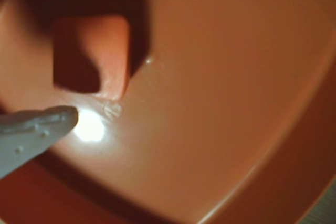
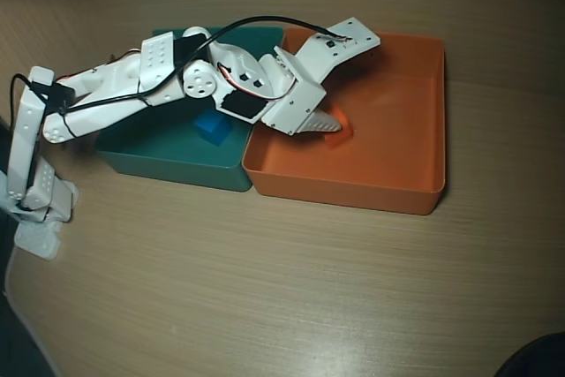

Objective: Grasp a cube and put it in the box.

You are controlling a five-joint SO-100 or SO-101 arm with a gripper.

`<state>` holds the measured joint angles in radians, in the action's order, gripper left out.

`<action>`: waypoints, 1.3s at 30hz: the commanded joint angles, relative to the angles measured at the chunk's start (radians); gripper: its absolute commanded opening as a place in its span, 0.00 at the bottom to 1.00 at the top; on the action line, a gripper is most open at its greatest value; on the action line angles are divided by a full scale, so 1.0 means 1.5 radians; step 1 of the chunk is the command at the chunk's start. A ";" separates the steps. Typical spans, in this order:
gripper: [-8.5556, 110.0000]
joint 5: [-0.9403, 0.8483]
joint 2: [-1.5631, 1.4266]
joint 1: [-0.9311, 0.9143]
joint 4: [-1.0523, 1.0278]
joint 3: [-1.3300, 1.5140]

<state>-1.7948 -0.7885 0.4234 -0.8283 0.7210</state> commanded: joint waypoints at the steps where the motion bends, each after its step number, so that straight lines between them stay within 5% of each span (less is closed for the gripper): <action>1: 0.42 0.005 -0.024 -0.007 0.011 -0.052; 13: 0.38 0.005 -0.035 -0.008 0.011 -0.060; 34: 0.03 0.109 -0.114 -0.001 0.001 -0.049; 39: 0.02 0.108 -0.115 -0.006 0.001 -0.049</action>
<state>-1.6352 -0.8376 0.4172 -0.8314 0.7072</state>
